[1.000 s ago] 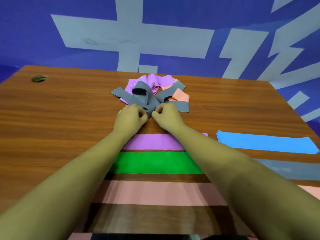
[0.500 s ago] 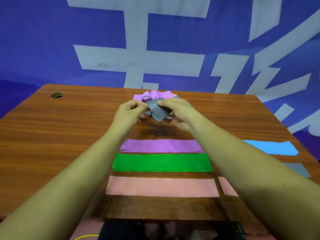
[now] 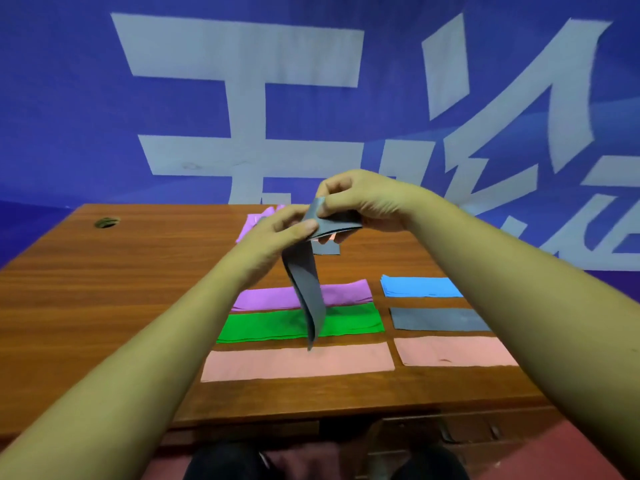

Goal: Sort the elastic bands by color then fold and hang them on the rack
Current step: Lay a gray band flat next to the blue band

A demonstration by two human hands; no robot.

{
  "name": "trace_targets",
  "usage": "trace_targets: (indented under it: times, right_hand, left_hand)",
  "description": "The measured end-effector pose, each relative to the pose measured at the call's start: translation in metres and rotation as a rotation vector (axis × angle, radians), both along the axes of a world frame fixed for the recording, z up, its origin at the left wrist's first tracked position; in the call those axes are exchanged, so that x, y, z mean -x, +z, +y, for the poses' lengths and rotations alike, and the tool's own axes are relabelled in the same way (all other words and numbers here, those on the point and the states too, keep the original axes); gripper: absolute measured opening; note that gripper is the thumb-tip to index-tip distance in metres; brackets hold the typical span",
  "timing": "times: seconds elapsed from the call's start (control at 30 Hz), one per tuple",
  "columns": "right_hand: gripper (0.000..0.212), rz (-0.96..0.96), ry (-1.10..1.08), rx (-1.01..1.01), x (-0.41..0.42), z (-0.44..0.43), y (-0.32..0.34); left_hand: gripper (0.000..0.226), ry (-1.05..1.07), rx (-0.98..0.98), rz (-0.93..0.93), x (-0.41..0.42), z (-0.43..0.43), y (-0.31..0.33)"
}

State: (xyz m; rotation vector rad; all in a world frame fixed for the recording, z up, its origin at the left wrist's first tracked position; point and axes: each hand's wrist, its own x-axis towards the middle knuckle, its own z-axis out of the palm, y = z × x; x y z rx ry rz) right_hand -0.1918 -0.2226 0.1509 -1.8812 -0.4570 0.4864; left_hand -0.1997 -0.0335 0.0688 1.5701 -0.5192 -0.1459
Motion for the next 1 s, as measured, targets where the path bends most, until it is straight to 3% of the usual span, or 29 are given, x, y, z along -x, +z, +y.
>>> trace_targets:
  times: [0.2,0.4,0.5,0.6,0.7,0.77,0.87,1.0]
  right_hand:
    - [0.006,0.022,-0.009,0.023,0.027,-0.044,0.006]
    - [0.011,0.037,-0.151,0.017,0.041,-0.098,-0.017]
    - [0.011,0.021,-0.291,0.013,0.044,-0.125,-0.029]
    - [0.011,0.018,-0.414,0.029,0.048,-0.151,-0.045]
    - [0.018,0.017,-0.587,-0.001,0.053,-0.174,-0.062]
    - [0.025,0.021,-0.696,-0.019,0.055,-0.189,-0.074]
    - [0.038,0.051,-0.828,-0.023,0.058,-0.21,-0.09]
    - [0.031,0.075,-0.895,0.002,0.064,-0.227,-0.108]
  left_hand:
    - [0.059,-0.195,0.072,0.131,0.022,-0.025,-0.009]
    - [0.053,-0.432,-0.337,0.328,0.036,-0.024,-0.035]
    - [0.055,-0.391,-0.343,0.361,0.038,-0.024,-0.046]
    - [0.029,-0.359,-0.307,0.39,0.039,-0.022,-0.05]
    - [0.032,-0.303,-0.34,0.44,0.037,-0.021,-0.057]
    - [0.02,-0.26,-0.387,0.427,0.037,-0.023,-0.061]
    - [0.011,-0.111,-0.374,0.394,0.038,-0.03,-0.065]
    - [0.011,0.09,-0.344,0.32,0.034,-0.048,-0.07]
